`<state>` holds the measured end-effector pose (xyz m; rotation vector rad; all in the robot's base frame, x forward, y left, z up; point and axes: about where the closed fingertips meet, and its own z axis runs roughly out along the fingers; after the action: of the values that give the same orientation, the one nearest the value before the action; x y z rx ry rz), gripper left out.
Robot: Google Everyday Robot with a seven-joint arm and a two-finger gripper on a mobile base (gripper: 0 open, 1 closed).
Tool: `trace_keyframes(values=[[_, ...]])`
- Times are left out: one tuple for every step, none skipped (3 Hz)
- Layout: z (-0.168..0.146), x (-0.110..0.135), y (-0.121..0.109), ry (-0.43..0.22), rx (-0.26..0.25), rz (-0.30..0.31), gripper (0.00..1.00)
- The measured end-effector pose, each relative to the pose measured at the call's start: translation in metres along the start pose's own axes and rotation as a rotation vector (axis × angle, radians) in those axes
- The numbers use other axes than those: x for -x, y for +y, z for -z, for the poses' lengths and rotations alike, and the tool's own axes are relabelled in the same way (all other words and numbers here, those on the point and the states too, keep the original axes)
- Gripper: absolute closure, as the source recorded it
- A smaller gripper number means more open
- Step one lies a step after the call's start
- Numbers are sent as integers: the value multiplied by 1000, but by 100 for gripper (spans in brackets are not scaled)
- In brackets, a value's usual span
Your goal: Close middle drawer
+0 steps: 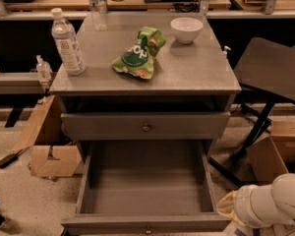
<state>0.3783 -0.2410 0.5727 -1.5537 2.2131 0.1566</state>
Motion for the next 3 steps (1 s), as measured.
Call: trace_keyframes(values=[[-35, -19, 36, -36, 57, -34, 100], [-77, -43, 75, -86, 114, -62, 100], [-123, -46, 82, -136, 138, -38, 100]])
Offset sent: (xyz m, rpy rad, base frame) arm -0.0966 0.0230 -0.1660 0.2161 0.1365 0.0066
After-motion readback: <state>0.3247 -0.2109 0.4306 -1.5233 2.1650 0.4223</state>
